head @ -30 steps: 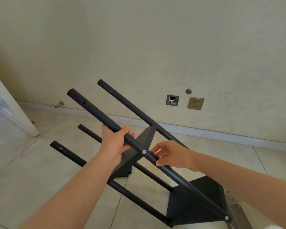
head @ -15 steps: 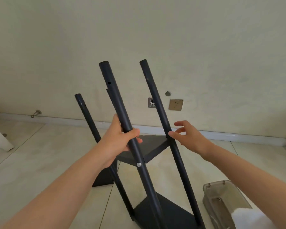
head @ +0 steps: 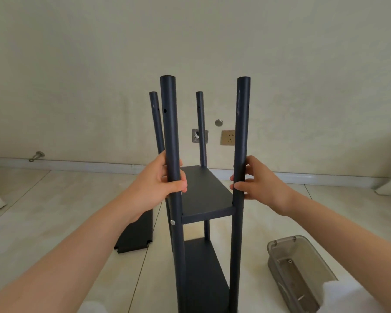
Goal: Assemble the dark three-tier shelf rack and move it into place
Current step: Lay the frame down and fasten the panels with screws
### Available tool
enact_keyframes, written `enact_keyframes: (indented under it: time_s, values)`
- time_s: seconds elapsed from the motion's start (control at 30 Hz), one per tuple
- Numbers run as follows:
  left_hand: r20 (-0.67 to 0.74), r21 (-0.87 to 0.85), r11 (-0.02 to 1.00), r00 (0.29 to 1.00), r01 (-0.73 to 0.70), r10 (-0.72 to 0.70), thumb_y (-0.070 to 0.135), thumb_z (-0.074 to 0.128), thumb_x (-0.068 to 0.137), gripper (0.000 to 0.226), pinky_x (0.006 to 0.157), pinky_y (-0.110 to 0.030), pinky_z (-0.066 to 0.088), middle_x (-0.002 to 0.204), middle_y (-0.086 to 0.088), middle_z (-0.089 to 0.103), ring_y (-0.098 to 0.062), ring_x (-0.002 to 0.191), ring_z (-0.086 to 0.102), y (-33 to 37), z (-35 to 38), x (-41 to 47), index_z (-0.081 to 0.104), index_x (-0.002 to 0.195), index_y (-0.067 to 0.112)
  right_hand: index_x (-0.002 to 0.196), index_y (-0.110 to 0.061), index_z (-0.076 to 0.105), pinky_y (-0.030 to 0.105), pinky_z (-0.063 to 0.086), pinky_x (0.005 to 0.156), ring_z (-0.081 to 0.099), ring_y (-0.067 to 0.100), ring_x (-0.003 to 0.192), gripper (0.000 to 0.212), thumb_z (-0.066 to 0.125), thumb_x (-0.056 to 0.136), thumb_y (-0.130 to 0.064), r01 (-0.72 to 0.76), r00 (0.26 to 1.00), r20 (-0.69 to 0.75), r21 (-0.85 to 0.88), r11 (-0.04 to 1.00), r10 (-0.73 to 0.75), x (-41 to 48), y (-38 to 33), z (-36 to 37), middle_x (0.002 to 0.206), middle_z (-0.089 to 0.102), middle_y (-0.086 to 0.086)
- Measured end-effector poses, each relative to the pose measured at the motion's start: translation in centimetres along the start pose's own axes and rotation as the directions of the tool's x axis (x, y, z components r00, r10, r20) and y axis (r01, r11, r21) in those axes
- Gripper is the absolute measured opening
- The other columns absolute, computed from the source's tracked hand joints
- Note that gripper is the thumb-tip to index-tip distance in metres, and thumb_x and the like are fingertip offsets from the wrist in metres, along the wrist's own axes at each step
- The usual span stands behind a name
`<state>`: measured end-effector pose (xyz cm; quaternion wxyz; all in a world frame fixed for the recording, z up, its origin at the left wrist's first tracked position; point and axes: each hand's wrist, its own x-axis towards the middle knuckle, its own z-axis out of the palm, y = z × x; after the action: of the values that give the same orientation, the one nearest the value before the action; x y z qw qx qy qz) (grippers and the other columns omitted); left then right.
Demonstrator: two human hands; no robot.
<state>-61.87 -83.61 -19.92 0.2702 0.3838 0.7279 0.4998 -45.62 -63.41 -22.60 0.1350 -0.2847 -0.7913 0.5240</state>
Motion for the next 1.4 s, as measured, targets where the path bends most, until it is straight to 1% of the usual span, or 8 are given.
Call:
enact_keyframes:
  time_s: [0.13,0.3,0.77,0.83,0.97,1.17,1.3,1.4]
  values:
    - [-0.052,0.047,0.999,0.999,0.009,-0.007,0.003,0.073,0.089,0.036,0.078,-0.018,0.049,0.090,0.001,0.071,-0.009,0.089,0.070,-1.5,0.4,-0.1,0.053,0.110,0.023,0.119,-0.020,0.048,0.032,0.062,0.076,0.070,0.017,0.092,0.040,0.066,0.089,0.000,0.011,0.999,0.035,-0.043,0.999,-0.009,-0.3,0.6,0.7,0.104,0.065,-0.001]
    - [-0.134,0.060,0.998,0.991,0.028,-0.020,0.003,0.073,0.088,0.032,0.071,-0.008,0.051,0.093,0.004,0.073,-0.007,0.093,0.071,-3.0,0.4,-0.1,0.056,0.107,0.023,0.114,-0.016,0.050,0.041,0.060,0.084,0.070,0.020,0.091,0.037,0.066,0.087,0.005,0.037,0.998,0.058,-0.039,0.999,-0.035,-0.7,1.0,1.8,0.101,0.064,0.003]
    - [-0.226,0.127,0.989,0.973,0.077,-0.047,-0.002,0.073,0.087,0.036,0.071,-0.012,0.054,0.095,0.010,0.073,-0.001,0.086,0.072,-5.7,1.1,-2.6,0.058,0.098,0.029,0.106,-0.017,0.054,0.029,0.060,0.080,0.070,0.017,0.093,0.024,0.064,0.091,-0.001,0.071,0.979,0.195,-0.100,0.993,-0.050,-2.8,1.6,2.3,0.104,0.068,0.000]
    - [-0.231,0.187,0.977,0.971,0.100,-0.055,0.003,0.076,0.086,0.034,0.076,-0.014,0.053,0.093,0.016,0.071,-0.001,0.085,0.071,-5.9,1.4,-3.0,0.058,0.099,0.029,0.107,-0.015,0.056,0.027,0.060,0.078,0.070,0.016,0.092,0.022,0.063,0.091,-0.001,0.060,0.980,0.193,-0.119,0.991,-0.036,-3.2,1.8,2.2,0.103,0.068,-0.002]
    - [-0.280,0.393,0.909,0.960,0.137,-0.024,0.017,0.082,0.084,0.035,0.068,-0.009,0.041,0.085,0.026,0.059,0.002,0.079,0.061,-6.5,2.1,-3.7,0.055,0.104,0.027,0.107,-0.014,0.056,0.020,0.058,0.074,0.069,0.011,0.090,0.019,0.060,0.093,-0.001,0.046,0.981,0.196,-0.142,0.989,-0.018,-4.0,2.1,2.2,0.105,0.068,-0.002]
    - [-0.376,0.521,0.823,0.927,0.225,-0.016,0.026,0.076,0.089,0.040,0.075,-0.023,0.048,0.088,0.006,0.056,-0.012,0.079,0.057,-7.6,3.4,-5.0,0.053,0.118,0.010,0.111,-0.019,0.057,0.034,0.058,0.089,0.068,0.015,0.102,0.018,0.059,0.096,-0.009,0.051,0.972,0.235,-0.170,0.984,-0.010,-5.1,2.3,2.5,0.113,0.068,-0.001]
    - [-0.405,0.550,0.779,0.912,0.302,-0.068,0.036,0.062,0.098,0.024,0.064,-0.021,0.047,0.082,0.005,0.062,-0.015,0.075,0.064,-7.8,4.4,-6.2,0.056,0.103,0.013,0.129,-0.033,0.051,0.029,0.058,0.083,0.065,0.006,0.104,0.040,0.060,0.097,-0.012,0.095,0.966,0.250,-0.133,0.986,-0.059,-5.5,1.7,1.9,0.112,0.070,-0.009]
    - [-0.405,0.557,0.704,0.884,0.440,-0.232,0.035,0.059,0.100,0.028,0.063,-0.031,0.054,0.079,-0.002,0.067,-0.017,0.069,0.065,-8.5,5.9,-7.5,0.062,0.086,0.011,0.131,-0.037,0.050,0.025,0.057,0.082,0.064,0.006,0.107,0.040,0.060,0.098,-0.017,0.135,0.963,0.252,-0.145,0.980,-0.095,-5.6,1.5,1.6,0.114,0.069,-0.010]
